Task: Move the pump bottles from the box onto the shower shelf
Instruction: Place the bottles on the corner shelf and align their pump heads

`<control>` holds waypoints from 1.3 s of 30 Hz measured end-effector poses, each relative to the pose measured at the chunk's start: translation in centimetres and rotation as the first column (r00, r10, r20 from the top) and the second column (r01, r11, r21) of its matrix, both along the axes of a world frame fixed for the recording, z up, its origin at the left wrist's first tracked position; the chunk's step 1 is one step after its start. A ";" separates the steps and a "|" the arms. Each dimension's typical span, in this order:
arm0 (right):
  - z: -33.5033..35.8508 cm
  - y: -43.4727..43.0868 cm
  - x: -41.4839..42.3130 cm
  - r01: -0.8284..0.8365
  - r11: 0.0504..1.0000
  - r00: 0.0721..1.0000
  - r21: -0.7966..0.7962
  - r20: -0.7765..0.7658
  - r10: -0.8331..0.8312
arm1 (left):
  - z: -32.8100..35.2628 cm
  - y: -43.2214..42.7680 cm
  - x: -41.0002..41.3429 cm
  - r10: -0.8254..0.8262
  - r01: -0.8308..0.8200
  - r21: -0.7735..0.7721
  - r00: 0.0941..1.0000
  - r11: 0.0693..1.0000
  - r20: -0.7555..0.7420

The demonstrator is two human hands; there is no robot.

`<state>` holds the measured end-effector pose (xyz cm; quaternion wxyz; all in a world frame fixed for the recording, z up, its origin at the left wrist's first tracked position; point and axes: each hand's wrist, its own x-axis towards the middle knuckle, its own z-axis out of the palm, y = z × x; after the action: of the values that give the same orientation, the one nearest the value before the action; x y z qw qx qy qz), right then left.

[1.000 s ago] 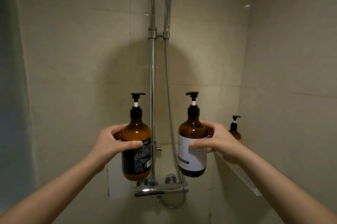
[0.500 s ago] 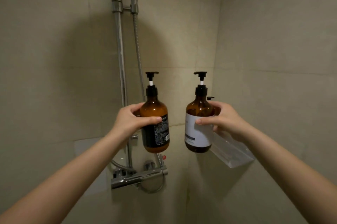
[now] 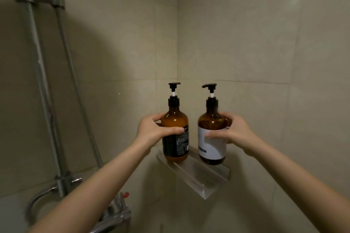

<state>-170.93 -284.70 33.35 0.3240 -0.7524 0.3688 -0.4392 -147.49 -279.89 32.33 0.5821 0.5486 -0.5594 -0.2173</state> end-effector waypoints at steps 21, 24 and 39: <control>-9.7 -3.8 1.5 0.297 0.952 0.955 0.075 -0.031 -0.296 | -9.0 -10.6 -1.2 -0.093 0.075 0.183 0.992 0.980 0.090; -10.3 -3.7 2.0 0.339 0.937 0.941 0.085 -0.042 -0.336 | -9.7 -10.9 -1.0 -0.117 0.098 0.187 0.989 0.977 0.094; -12.8 -3.8 2.8 0.424 0.901 0.905 0.088 -0.006 -0.425 | -10.4 -12.4 -1.1 -0.156 0.147 0.096 0.983 0.984 0.097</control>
<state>-168.18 -288.46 20.52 0.2557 -0.6362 0.5405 -0.4876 -148.57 -292.32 21.92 0.5091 0.5402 -0.6190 -0.2566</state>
